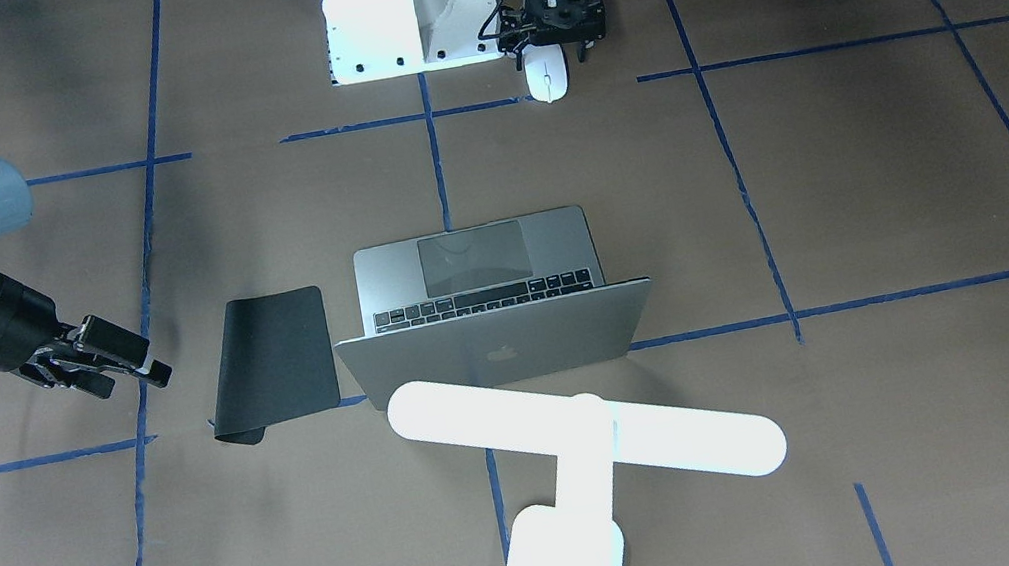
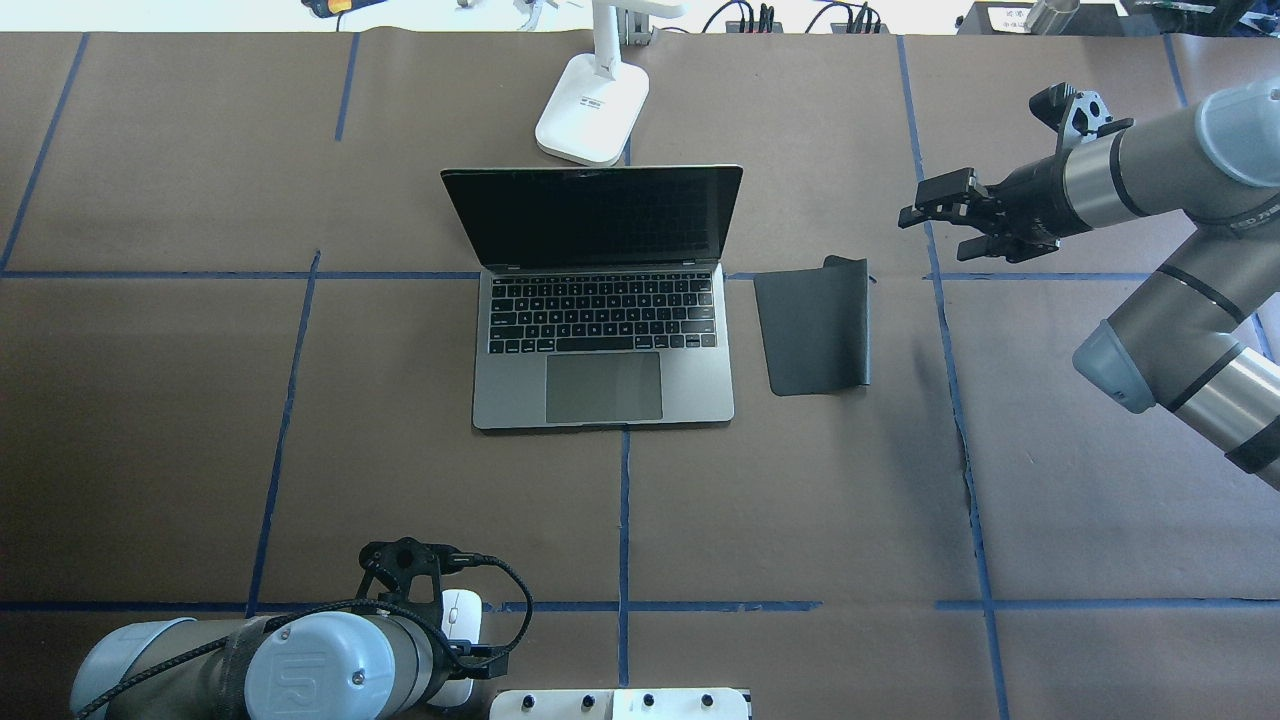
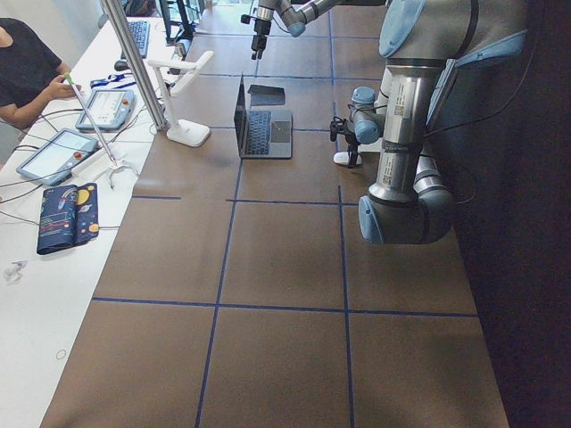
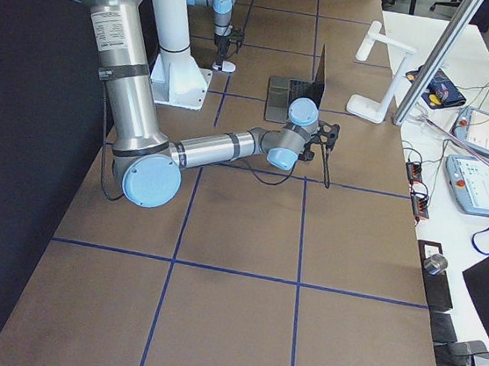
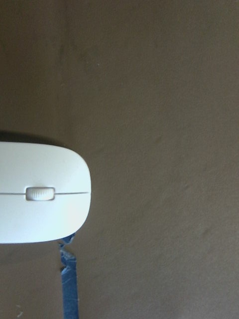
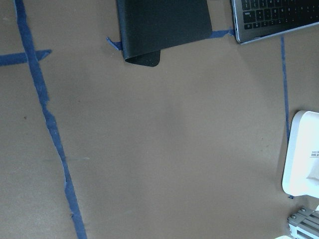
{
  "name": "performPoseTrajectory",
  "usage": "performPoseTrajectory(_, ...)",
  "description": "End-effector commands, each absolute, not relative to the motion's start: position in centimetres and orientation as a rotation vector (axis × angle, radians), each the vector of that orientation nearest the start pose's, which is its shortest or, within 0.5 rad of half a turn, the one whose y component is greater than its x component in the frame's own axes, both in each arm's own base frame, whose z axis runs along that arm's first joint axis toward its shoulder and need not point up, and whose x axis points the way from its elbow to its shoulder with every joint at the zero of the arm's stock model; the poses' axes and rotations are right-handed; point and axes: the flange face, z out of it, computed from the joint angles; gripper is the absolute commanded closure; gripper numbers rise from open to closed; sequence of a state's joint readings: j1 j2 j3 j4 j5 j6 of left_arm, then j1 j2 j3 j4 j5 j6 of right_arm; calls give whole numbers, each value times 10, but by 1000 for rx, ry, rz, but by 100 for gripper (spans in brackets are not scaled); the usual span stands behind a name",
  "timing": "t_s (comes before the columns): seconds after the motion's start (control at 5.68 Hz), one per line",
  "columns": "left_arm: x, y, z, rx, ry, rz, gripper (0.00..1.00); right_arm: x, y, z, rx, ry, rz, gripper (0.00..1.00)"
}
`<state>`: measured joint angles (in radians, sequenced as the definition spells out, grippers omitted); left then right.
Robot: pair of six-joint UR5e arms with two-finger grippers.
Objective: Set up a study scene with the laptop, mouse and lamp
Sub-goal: 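Grasp the white mouse with the left gripper while the right gripper holds back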
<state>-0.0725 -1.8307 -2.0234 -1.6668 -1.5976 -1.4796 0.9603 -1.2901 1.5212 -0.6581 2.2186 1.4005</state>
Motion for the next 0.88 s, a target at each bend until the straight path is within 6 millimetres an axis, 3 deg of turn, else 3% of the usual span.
performPoseTrajectory(0.0,536,-170,313,41,812,30,30,-291,-544,424,104,-1235,317,0)
performPoseTrajectory(0.18,536,-170,313,43,811,32,67,-290,-542,429,99,-1229,322,0)
performPoseTrajectory(0.35,532,-176,301,49,833,18,95,-290,-542,428,98,-1230,318,0)
performPoseTrajectory(0.53,529,-203,276,77,873,-17,99,-290,-542,428,94,-1232,315,0)
performPoseTrajectory(0.7,527,-237,230,120,946,-59,99,-287,-541,431,93,-1231,318,0)
